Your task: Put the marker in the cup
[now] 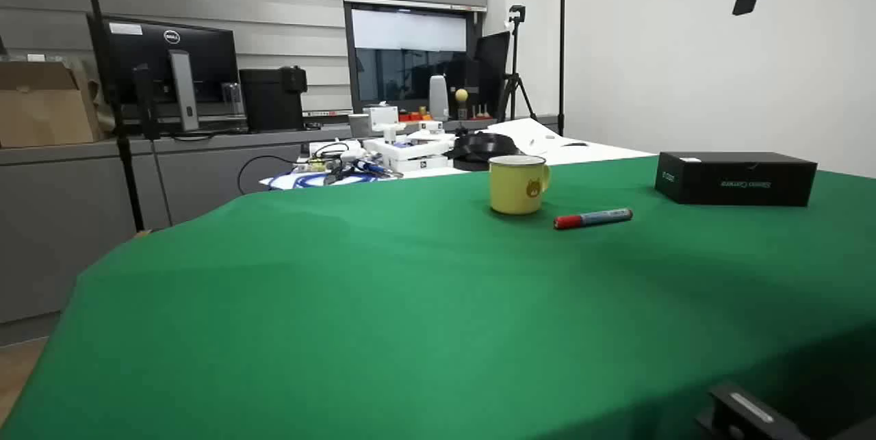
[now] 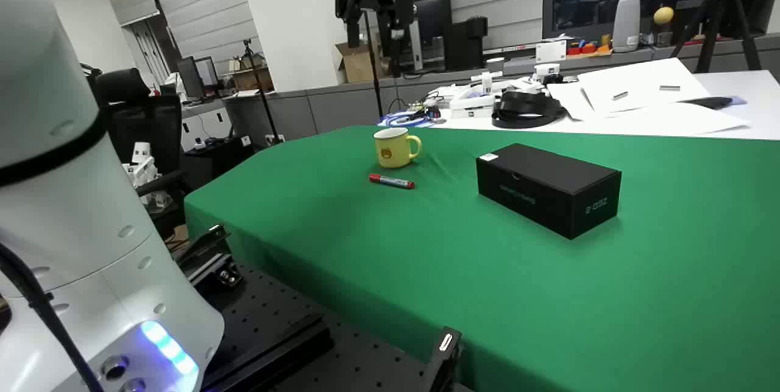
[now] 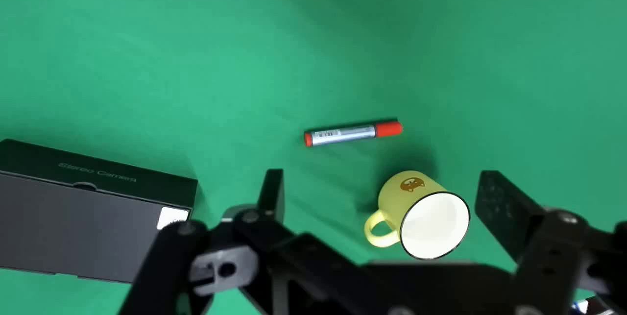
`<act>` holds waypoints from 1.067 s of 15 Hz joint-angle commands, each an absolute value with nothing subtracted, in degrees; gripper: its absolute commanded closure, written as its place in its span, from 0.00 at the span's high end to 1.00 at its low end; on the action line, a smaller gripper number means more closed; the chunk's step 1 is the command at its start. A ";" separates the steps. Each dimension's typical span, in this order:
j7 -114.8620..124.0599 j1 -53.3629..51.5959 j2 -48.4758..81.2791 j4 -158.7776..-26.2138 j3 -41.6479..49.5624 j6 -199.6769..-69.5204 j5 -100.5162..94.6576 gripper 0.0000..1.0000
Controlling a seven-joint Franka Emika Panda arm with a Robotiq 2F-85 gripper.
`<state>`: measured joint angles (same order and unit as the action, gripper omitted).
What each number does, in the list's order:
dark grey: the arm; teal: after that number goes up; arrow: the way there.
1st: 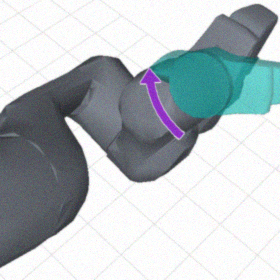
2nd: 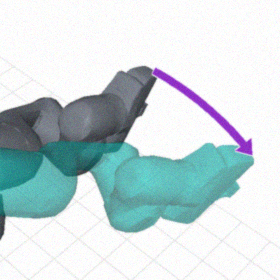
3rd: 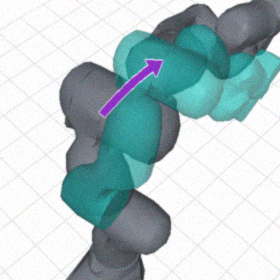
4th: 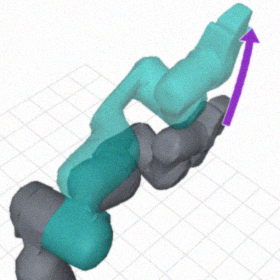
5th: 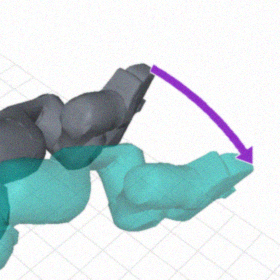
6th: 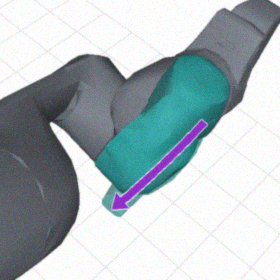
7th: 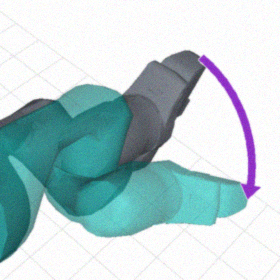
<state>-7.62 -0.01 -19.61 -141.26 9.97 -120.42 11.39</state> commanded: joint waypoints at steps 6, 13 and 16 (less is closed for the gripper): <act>-7.96 1.17 -19.54 -141.16 8.87 -120.30 11.79 1.00; -15.19 -0.18 -18.17 -140.36 8.66 -119.90 9.82 1.00; -23.95 -1.59 -16.19 -139.10 8.25 -119.51 10.39 1.00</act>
<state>-17.45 -0.42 -18.66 -141.23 8.68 -120.44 10.83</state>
